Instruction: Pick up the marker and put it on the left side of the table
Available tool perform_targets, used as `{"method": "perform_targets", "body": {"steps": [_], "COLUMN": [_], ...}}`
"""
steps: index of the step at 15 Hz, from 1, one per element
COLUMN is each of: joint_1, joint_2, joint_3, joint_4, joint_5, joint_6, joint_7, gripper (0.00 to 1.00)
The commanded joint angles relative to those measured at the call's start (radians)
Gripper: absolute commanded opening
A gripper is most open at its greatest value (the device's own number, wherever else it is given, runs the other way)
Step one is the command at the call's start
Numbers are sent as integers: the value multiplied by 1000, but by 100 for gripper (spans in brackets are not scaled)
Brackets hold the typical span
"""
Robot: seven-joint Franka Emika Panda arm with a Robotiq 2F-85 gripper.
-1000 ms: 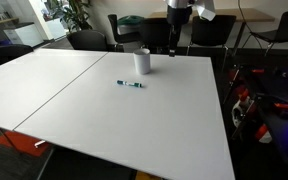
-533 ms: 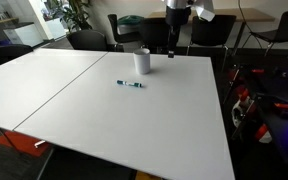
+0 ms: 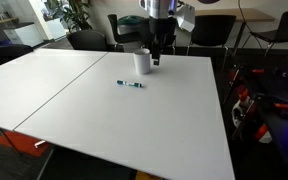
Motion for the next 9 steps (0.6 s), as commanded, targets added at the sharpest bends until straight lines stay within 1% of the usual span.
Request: {"method": "perform_targets", "body": {"steps": [1,3,9], "joint_1": [38,42,27], "joint_2": [122,179,348], "joint_3": [-45,-54,-49], "joint_4": [124,180,350], "joint_5": [23,51,154], "joint_6": [8,5,8], "joint_7": [9,-8,-82], "gripper": [100,100,100]}}
